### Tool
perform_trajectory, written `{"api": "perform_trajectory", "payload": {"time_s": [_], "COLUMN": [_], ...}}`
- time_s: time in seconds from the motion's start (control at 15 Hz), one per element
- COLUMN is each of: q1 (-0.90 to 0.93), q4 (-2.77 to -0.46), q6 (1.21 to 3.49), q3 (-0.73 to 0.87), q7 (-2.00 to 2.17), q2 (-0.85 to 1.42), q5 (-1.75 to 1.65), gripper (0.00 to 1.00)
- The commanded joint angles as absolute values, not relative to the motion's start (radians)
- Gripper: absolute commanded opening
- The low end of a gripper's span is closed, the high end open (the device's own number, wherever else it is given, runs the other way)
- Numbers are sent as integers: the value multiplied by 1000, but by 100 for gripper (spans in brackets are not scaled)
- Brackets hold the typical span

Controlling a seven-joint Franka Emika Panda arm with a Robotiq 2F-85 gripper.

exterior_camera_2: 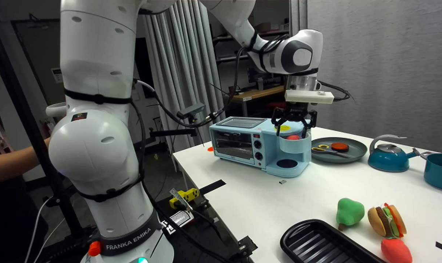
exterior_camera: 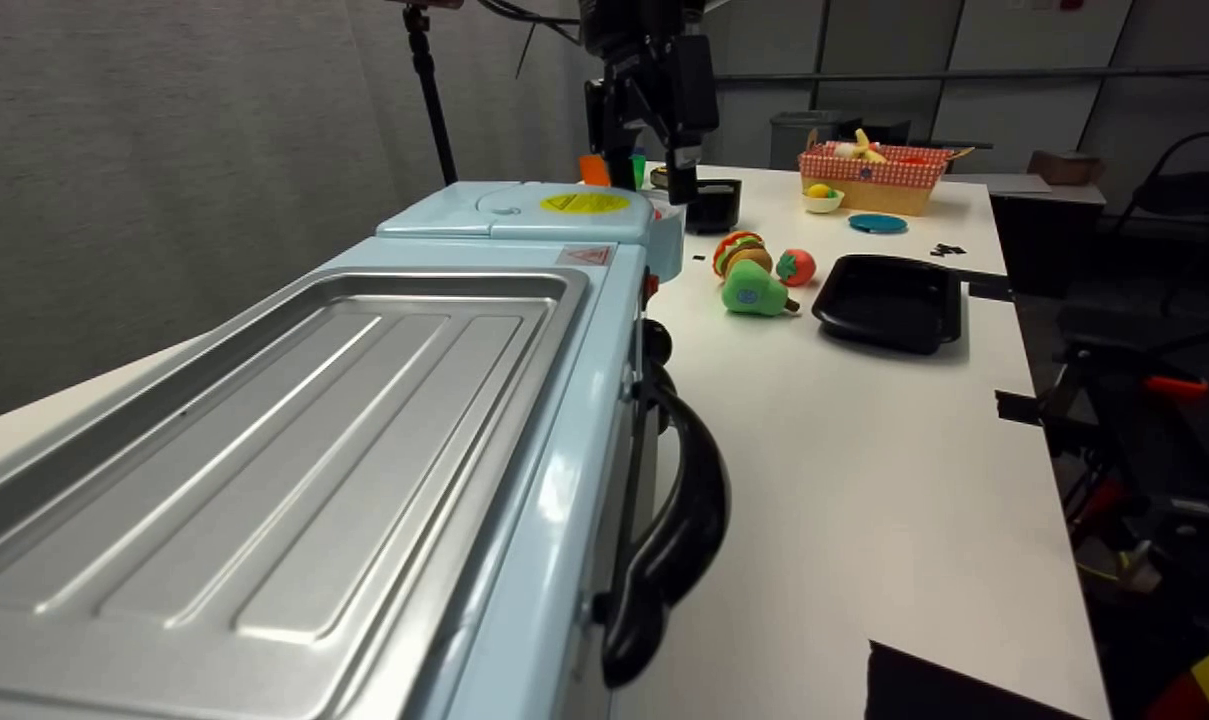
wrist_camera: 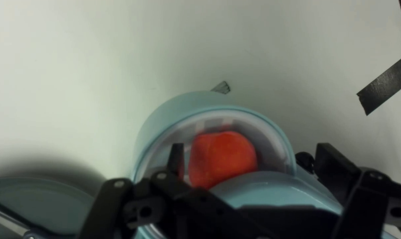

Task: Remove the orange plushy from the compartment and put it atop the toaster oven

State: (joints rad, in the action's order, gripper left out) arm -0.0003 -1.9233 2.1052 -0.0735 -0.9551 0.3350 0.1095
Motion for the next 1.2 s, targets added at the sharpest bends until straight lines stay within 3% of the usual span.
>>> {"api": "perform_trajectory", "payload": {"time_s": [0.0, 0.4, 0.47, 0.53, 0.67, 1.13], "q1": [-27, -39, -40, -42, -47, -55], "q4": [-1862, -1823, -1818, -1813, -1809, -1818], "q6": [2050, 2009, 2006, 2003, 2007, 2029], "q3": [-85, -86, -86, -87, -88, -96], "q7": [-986, -1000, -1002, -1007, -1012, -999], "q2": [373, 408, 413, 418, 422, 412], "q5": [101, 106, 106, 109, 117, 147], "gripper": [100, 100, 95, 73, 69, 15]}}
